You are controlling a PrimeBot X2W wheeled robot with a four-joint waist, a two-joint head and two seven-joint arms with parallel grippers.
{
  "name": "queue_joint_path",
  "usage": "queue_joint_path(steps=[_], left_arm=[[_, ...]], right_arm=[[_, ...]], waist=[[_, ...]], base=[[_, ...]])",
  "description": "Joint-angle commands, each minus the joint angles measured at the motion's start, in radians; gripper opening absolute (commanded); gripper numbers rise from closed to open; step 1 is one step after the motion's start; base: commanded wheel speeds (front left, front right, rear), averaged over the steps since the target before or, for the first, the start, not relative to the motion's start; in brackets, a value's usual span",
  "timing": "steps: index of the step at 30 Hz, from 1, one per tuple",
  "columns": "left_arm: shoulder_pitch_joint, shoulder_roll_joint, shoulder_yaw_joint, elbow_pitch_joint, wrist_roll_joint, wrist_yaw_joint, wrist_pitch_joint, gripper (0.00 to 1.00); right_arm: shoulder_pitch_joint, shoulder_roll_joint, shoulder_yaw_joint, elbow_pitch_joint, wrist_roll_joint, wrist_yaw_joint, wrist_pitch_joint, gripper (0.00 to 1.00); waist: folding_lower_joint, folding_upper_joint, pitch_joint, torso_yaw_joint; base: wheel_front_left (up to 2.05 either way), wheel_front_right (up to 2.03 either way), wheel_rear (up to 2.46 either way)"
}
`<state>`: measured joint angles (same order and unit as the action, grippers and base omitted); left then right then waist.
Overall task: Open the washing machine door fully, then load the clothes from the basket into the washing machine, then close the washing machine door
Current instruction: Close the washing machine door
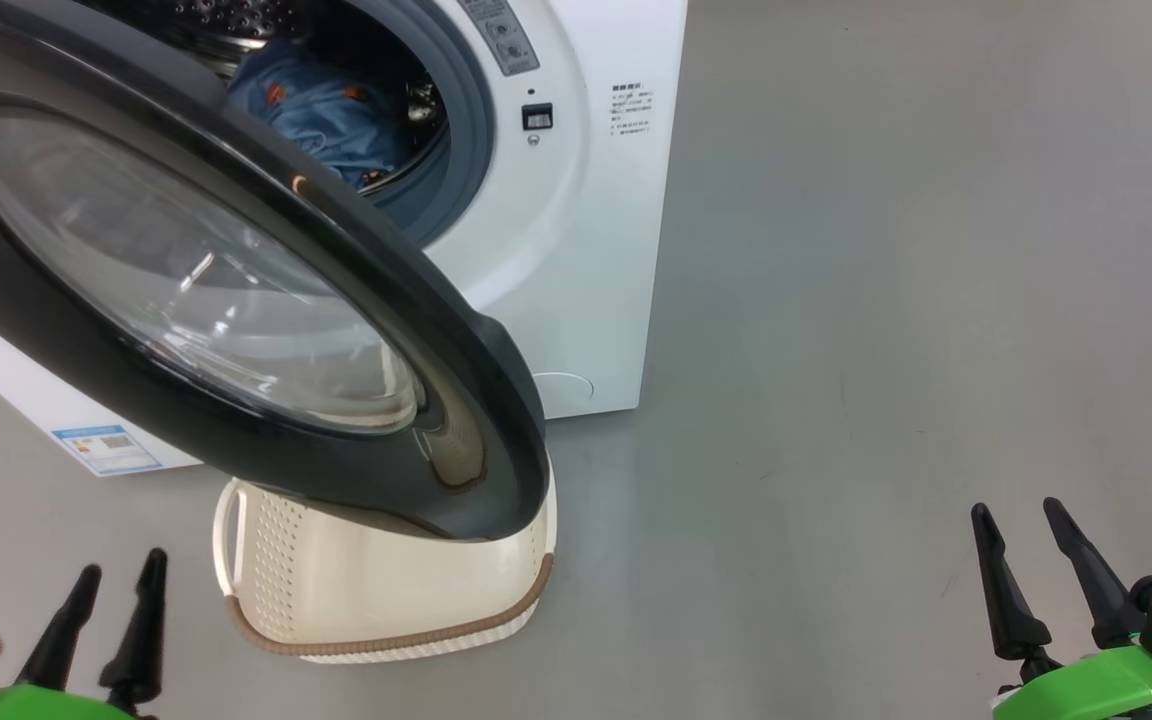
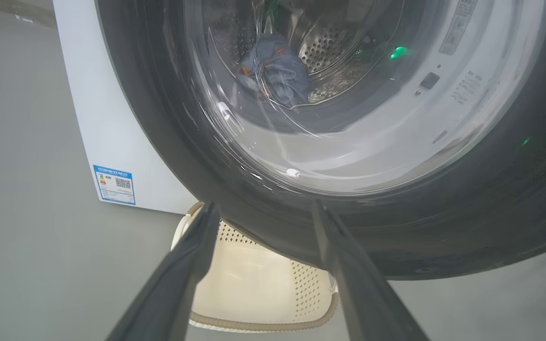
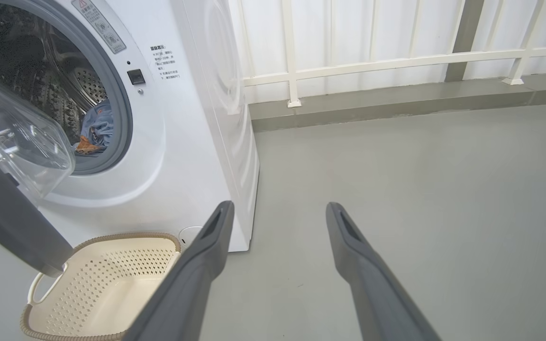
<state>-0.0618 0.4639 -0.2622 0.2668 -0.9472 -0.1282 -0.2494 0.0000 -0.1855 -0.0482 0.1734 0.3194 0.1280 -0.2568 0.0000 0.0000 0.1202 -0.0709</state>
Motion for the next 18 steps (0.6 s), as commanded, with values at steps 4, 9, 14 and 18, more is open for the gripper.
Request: queue_joint_path(steps=[4,9,14,18], left_arm=[[-0.003,-0.032,0.117,-0.045,0.175,-0.002,-0.012,1.00],[0.038,-0.121,0.199,-0.086,0.376,-0.002,-0.012,1.00],[0.062,-0.167,0.230,-0.094,0.473,-0.002,-0.012,1.00],[0.076,-0.197,0.252,-0.095,0.511,-0.002,-0.012,1.00]], right_arm=[[-0.004,-0.017,0.010,-0.029,0.007,0.003,-0.005,1.00],[-0.003,-0.018,0.011,-0.026,0.008,0.003,-0.005,1.00],[0.001,-0.015,0.012,-0.022,0.007,0.003,-0.005,1.00],[0.005,-0.014,0.016,-0.019,0.008,0.003,-0.005,1.00]], waist=[[0.0000,0.0000,-0.001,-0.002],[0.0000,0.0000,-0.005,-0.002],[0.0000,0.0000,-0.009,0.001],[0.0000,0.0000,-0.016,0.002]], base=[[0.00,0.00,0.00],[0.00,0.00,0.00],[0.00,0.00,0.00],[0.00,0.00,0.00]])
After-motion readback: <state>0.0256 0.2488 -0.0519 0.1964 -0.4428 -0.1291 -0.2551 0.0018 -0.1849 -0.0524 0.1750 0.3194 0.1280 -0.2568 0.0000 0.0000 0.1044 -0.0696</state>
